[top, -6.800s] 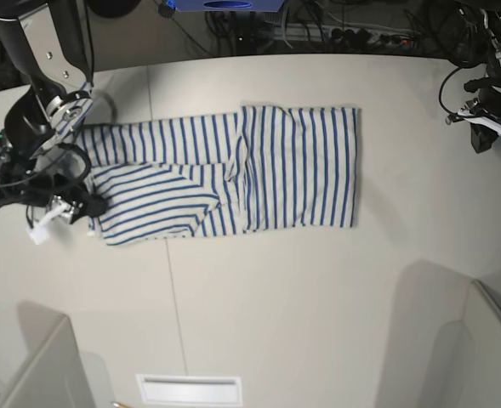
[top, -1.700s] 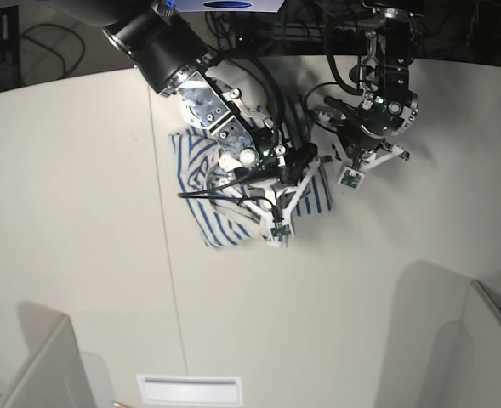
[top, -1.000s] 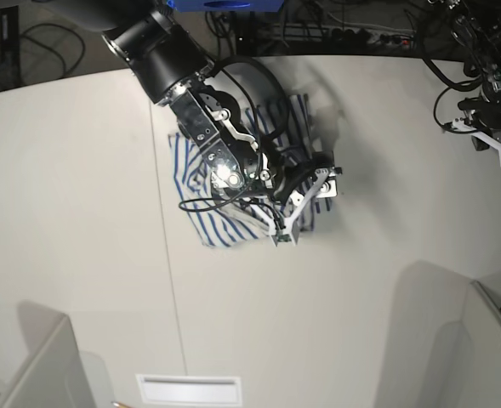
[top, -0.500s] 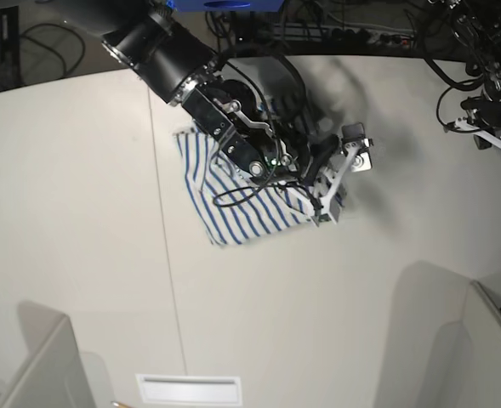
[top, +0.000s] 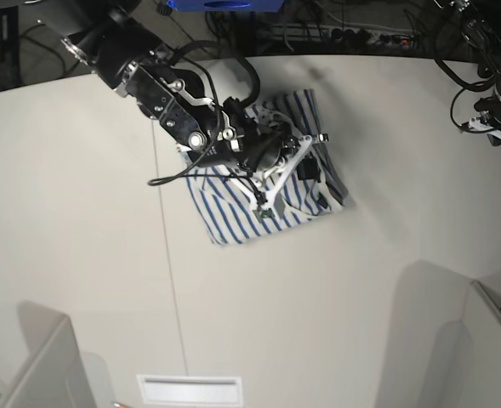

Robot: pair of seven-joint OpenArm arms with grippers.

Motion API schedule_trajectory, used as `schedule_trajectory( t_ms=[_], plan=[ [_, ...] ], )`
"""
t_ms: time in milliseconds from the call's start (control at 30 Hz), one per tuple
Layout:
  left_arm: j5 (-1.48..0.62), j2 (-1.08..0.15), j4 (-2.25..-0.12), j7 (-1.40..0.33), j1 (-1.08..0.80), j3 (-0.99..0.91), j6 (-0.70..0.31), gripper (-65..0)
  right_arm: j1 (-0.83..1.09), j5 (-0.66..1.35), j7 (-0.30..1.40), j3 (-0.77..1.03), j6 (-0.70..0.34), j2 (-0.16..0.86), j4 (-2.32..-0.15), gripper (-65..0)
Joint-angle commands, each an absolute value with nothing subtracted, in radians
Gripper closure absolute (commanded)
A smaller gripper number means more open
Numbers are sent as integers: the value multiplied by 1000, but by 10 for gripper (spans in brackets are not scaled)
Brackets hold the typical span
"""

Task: Fold the T-shirt properly
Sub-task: 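Press the folded bundle with the right gripper while the left gripper withdraws, then hold the right gripper on the bundle and shift it toward the collar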

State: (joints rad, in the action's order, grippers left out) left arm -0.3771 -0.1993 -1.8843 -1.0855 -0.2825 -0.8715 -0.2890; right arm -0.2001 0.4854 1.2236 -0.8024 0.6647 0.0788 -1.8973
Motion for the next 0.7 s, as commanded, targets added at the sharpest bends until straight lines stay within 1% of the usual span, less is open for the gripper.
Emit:
schedule_trajectory(
  t_ms=[0,67,133,300,433,567,600,667],
  plan=[
    [-384,-216,-1899,-1066,-271,-883,-292,0,-197,489,1221,-803,676,62,-1929,0],
    [-383,-216,-1899,-1066,-266,-894,-292,0,-160,472,1221,-806,698,76,-1952,0],
    [-384,-216,-1899,-1066,-265,-895,-292,0,-134,427,1218,-831,698,82,-1974,0],
    [-383,-216,-1876,-1066,-265,-901,-292,0,-110,249,1221,-918,698,76,-1975,0],
    [-383,-220,-1857,-1064,-265,-903,-292,0,-48,151,1213,-926,698,71,-2002,0],
    [-383,-234,-1837,-1064,-266,-903,-292,0,-7,10,1219,-926,698,35,-2008,0],
    [-383,-240,-1837,-1064,-266,-903,-292,0,1,-22,1219,-929,698,33,-2008,-71],
    [-384,-243,-1836,-1064,-266,-903,-292,0,16,-62,1213,-931,698,31,-2008,-269]
  ],
)
